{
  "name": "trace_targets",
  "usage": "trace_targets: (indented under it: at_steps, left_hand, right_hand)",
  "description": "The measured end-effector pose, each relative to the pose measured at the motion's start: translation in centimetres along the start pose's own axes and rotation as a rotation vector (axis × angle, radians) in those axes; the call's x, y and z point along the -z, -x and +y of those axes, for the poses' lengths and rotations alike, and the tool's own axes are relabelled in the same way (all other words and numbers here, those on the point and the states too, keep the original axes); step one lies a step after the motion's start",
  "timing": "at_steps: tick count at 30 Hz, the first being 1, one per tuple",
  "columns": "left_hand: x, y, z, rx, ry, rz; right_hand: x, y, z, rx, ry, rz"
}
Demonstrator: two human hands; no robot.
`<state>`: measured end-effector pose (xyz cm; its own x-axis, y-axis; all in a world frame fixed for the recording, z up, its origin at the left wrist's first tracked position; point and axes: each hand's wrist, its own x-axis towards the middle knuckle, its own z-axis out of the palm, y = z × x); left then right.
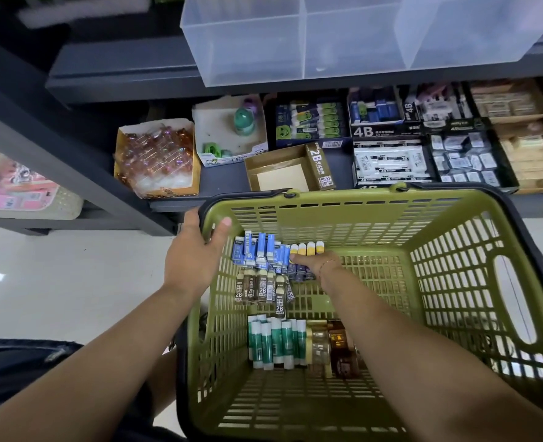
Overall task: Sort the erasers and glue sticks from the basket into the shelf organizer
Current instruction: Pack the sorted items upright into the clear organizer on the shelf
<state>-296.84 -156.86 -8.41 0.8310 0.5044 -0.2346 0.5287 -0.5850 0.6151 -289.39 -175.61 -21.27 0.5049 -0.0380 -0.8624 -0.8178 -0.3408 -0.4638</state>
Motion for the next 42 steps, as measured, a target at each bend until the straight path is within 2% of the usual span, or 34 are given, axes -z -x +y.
trace_targets:
  at_steps: [6, 18, 20, 22, 24, 25, 28, 29, 30, 34, 38, 42]
  left_hand:
    - [0.0, 0.1, 0.1, -0.006, 0.003, 0.002]
    - [0.1, 0.1, 0.0, 0.009, 0.028, -0.003]
    - [0.3, 0.6, 0.3, -0.079, -0.061, 0.116]
    - [0.5, 2.0, 1.8, -0.265, -0.106, 0.26]
    - [0.3, 3.8, 4.1, -0.362, 0.031, 0.166]
    - [-0.1, 4.8, 5.4, -0.304, 0.157, 0.032]
    - [-0.9, 7.2, 9.3, 0.184, 0.724, -0.509]
    - [-1.1, 7.4, 10.0, 0.311, 0.904, -0.643]
    - [-1.0, 7.4, 10.7, 0.376, 1.031, -0.703]
    - [0.4, 6.8, 13.0, 0.337, 1.25, -0.648]
    - [1.8, 6.7, 14.6, 0.275, 1.23, -0.643]
    - [2.5, 6.3, 15.8, 0.259, 1.234, -0.608]
  right_hand:
    - [0.0, 0.3, -0.4, -0.009, 0.034, -0.022]
    - [1.8, 2.8, 0.9, 0.066, -0.131, -0.107]
    - [2.6, 4.5, 0.8, 0.101, -0.094, -0.128]
    - [3.3, 6.8, 0.5, 0.125, -0.042, -0.174]
    - [3.8, 9.2, 0.0, 0.165, -0.035, -0.242]
    - [4.0, 10.6, -0.5, 0.2, -0.042, -0.264]
    - [4.8, 13.7, -2.4, 0.327, -0.153, -0.337]
    - [5.0, 15.2, -3.3, 0.37, -0.196, -0.382]
    - [5.2, 16.3, -4.0, 0.428, -0.227, -0.422]
    - [5.2, 19.8, -6.4, 0.663, -0.237, -0.364]
    - [5.1, 21.5, -7.8, 0.728, -0.181, -0.271]
    - [4.6, 22.5, -9.6, 0.822, -0.161, -0.078]
